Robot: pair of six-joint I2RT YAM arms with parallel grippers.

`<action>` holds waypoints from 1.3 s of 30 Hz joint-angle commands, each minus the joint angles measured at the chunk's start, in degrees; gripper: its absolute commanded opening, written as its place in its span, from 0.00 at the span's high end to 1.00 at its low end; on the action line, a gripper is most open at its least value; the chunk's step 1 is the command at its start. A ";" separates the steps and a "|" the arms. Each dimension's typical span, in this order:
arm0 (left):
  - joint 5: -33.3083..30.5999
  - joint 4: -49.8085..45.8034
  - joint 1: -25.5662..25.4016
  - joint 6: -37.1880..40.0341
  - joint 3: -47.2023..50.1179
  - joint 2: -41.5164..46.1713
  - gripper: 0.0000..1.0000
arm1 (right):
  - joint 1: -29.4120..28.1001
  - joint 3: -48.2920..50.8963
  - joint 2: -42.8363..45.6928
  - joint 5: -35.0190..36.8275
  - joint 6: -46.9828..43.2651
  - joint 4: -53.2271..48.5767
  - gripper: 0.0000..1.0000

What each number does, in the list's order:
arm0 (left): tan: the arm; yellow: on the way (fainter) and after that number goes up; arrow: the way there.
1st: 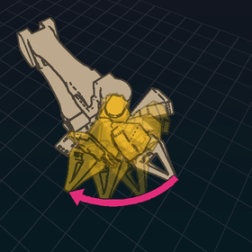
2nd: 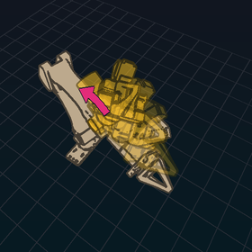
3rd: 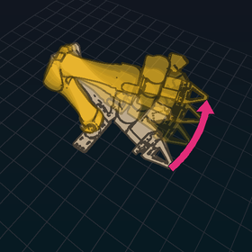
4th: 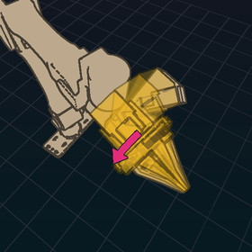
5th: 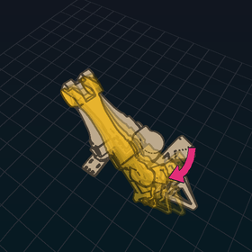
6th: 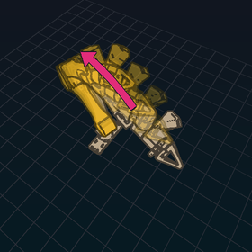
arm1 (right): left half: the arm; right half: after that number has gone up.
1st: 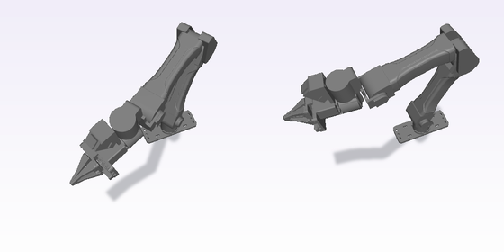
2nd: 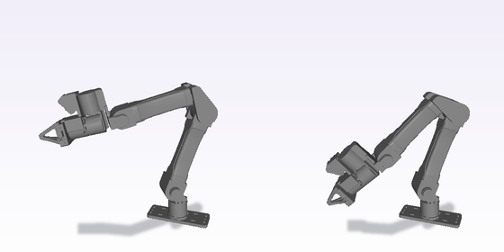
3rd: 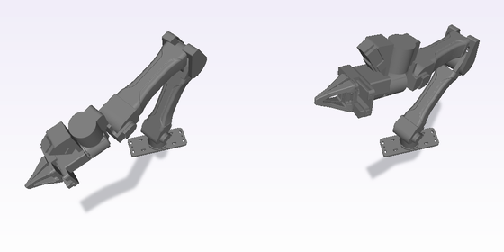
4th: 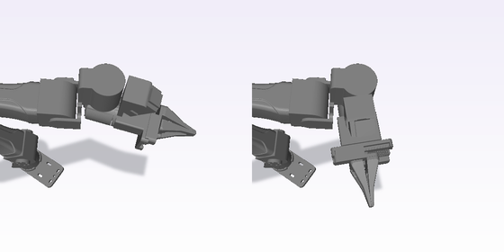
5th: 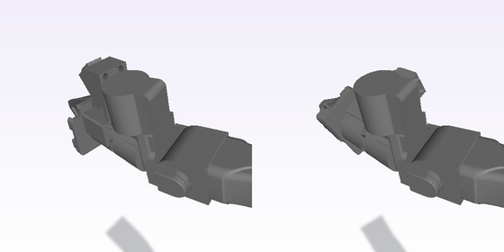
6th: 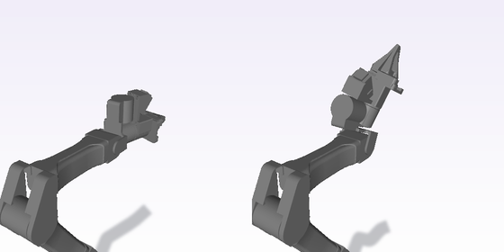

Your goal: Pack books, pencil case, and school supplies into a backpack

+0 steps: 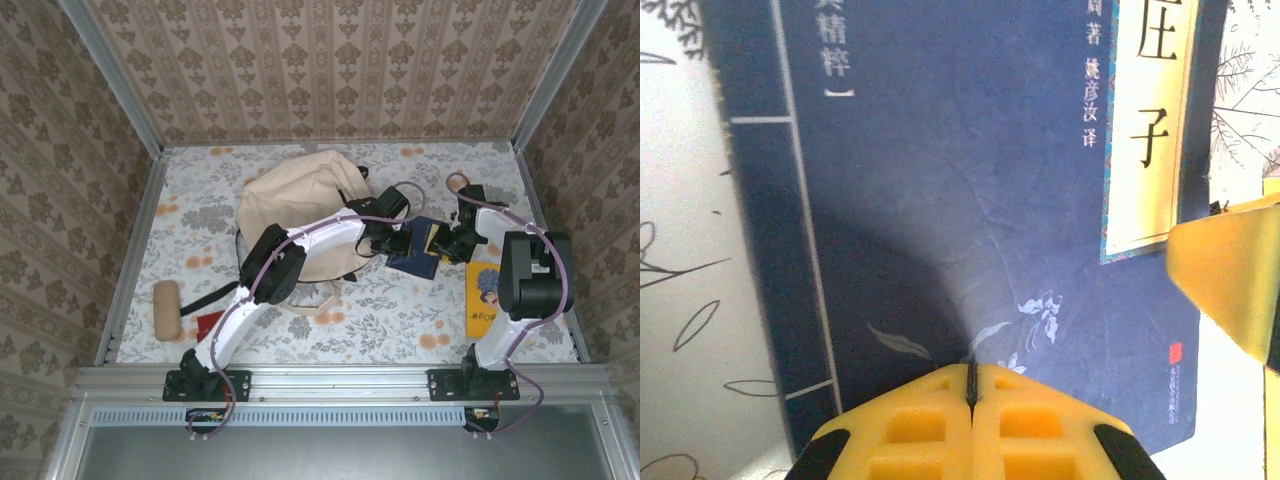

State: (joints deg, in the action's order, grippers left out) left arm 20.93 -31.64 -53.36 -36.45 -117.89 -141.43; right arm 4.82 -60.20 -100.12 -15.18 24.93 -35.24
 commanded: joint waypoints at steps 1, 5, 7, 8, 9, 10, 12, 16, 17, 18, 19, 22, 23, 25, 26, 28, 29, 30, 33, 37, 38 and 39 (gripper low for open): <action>-0.06 -2.75 -0.11 -1.43 4.12 -2.97 1.00 | -1.13 0.82 2.60 -9.01 -0.10 2.20 0.81; 0.93 -2.06 0.02 -1.54 4.56 -2.83 1.00 | -1.13 1.45 4.59 -10.15 0.55 3.07 0.92; 1.29 -1.97 0.23 -1.43 4.59 -2.88 1.00 | -1.17 1.75 5.34 -10.91 0.50 3.43 0.92; 1.39 -1.94 0.37 -1.43 4.59 -2.83 1.00 | -1.22 1.92 5.60 -12.04 0.56 3.72 0.92; 1.48 -1.83 0.51 -1.43 4.58 -2.81 1.00 | -1.35 2.10 5.80 -12.57 0.59 4.06 0.91; 1.61 -1.76 0.61 -1.43 4.58 -2.89 1.00 | -1.52 2.18 5.72 -12.60 0.59 4.04 0.89; 1.90 -1.59 0.81 -1.43 4.59 -3.06 1.00 | -1.98 2.24 4.92 -12.51 0.56 4.00 0.83; 2.33 -1.41 0.99 -1.35 4.40 -3.39 1.00 | -2.57 2.76 2.23 -12.19 0.69 4.14 0.77; 2.45 -1.41 0.98 -1.30 4.42 -3.40 1.00 | -2.69 2.77 1.77 -11.90 0.69 4.13 0.76; 2.52 -1.31 1.00 -1.26 4.45 -3.36 1.00 | -2.80 2.88 1.47 -11.81 0.67 4.13 0.76; 2.67 -1.24 0.98 -1.18 4.44 -3.38 1.00 | -2.93 2.90 1.41 -11.55 0.63 4.13 0.76; 3.47 -0.98 1.16 -1.26 4.31 -3.13 1.00 | -3.39 2.28 1.99 -8.52 0.36 3.32 0.81; 3.67 -0.89 1.33 -1.09 4.16 -2.88 1.00 | -3.50 1.98 2.63 -7.07 0.25 2.68 0.84; 4.41 -0.87 1.68 -0.44 3.40 -1.62 1.00 | -3.80 1.36 4.55 -3.78 0.18 1.52 0.89; 5.12 -0.84 2.09 0.16 2.75 -0.65 1.00 | -3.77 1.36 5.96 -2.41 0.24 1.27 0.91; 6.66 -0.41 3.15 1.16 2.07 2.20 0.90 | -3.84 0.99 8.72 -0.19 0.41 0.79 0.95; 7.43 -0.02 3.87 1.69 2.13 4.07 0.82 | -3.76 0.97 10.47 0.13 0.51 0.87 0.96; 8.19 0.70 4.84 2.12 2.53 6.54 0.76 | -3.79 0.91 12.26 -0.11 0.45 1.03 0.98; 10.37 3.69 8.42 1.17 6.48 13.54 0.55 | -3.81 0.33 17.22 -4.70 -0.03 1.77 1.00; 13.79 9.18 14.33 -1.02 15.16 22.22 0.35 | -4.33 -1.41 22.27 -15.01 -0.05 3.01 1.00; 14.57 10.55 15.72 -1.35 17.54 24.11 0.31 | -4.79 -1.94 23.10 -17.85 0.17 3.55 1.00; 15.42 11.64 17.09 -1.47 19.49 25.53 0.27 | -5.30 -2.39 23.58 -19.99 0.37 4.08 1.00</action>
State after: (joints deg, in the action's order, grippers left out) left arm 32.71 -24.58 -39.44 -36.95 -102.10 -121.10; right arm 0.71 -59.90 -79.13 -25.32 25.47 -32.38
